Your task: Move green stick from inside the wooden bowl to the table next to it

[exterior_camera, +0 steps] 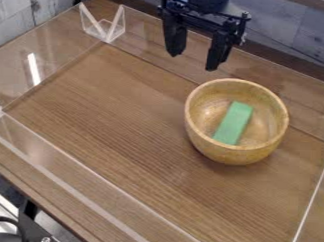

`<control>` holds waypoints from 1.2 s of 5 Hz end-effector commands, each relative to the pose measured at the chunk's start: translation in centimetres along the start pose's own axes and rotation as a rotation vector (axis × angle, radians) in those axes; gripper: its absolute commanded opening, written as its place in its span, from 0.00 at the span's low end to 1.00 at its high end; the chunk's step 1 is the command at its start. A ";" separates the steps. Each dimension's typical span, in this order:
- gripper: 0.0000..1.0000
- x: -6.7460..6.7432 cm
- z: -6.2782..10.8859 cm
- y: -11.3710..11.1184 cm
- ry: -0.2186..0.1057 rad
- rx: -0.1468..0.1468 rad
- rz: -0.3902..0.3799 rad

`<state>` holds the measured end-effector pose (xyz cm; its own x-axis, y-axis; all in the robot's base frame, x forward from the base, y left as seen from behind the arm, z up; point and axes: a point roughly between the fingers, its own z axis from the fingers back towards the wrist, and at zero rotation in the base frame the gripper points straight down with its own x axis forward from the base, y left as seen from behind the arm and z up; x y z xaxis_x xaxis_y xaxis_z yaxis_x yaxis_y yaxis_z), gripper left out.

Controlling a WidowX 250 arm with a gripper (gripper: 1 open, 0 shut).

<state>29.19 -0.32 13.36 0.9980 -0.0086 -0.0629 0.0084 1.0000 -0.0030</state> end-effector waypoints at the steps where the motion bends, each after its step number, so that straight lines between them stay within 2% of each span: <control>1: 1.00 -0.1 -0.7 -0.9 0.000 -0.007 -0.002; 2: 1.00 -0.2 -1.6 -2.4 -0.012 -0.017 -0.011; 4: 1.00 1.0 -3.3 -6.0 -0.065 -0.023 -0.018; 5: 1.00 1.9 -3.8 -7.1 -0.101 -0.025 -0.019; 6: 1.00 2.3 -3.6 -7.2 -0.143 -0.030 -0.025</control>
<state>30.53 -7.36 7.98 0.9994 -0.0283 0.0199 0.0289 0.9992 -0.0261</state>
